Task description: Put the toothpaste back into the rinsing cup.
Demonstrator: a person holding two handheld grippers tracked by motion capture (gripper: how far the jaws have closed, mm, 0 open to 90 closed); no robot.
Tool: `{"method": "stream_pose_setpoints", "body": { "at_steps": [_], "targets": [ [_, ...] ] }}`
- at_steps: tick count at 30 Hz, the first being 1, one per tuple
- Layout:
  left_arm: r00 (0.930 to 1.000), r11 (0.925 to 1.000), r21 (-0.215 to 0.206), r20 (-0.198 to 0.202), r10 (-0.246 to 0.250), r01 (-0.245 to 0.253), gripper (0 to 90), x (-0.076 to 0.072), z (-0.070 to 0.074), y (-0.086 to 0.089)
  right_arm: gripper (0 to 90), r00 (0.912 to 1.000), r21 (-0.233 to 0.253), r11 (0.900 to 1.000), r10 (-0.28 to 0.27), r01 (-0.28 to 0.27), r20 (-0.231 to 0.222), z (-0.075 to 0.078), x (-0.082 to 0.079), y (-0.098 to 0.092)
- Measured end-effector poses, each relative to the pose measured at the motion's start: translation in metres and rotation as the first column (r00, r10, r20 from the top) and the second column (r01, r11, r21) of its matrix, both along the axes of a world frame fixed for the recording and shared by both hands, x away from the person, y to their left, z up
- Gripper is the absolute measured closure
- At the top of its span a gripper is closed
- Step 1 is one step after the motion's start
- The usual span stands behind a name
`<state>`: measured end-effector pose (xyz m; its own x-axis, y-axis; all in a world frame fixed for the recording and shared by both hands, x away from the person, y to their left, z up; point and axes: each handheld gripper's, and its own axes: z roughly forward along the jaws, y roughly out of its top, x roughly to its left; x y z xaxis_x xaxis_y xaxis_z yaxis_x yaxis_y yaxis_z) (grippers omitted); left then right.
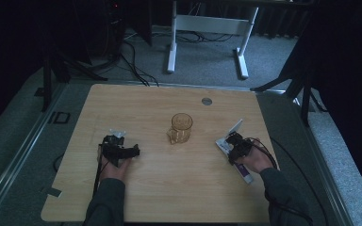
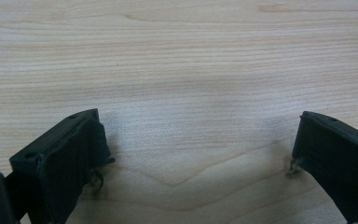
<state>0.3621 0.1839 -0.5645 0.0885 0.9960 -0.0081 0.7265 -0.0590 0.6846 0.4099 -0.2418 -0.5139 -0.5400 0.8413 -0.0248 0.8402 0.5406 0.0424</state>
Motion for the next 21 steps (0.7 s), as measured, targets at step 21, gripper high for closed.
{"method": "stream_pose_setpoints", "body": {
  "at_steps": [21],
  "targets": [
    [1.0000,1.0000,0.000,0.000,-0.001,0.001,1.5,0.0001,0.0000,0.0000,69.5,0.9996,0.029,0.999,0.014,-0.015,0.024,0.0062,-0.0067,-0.0048]
  ]
}}
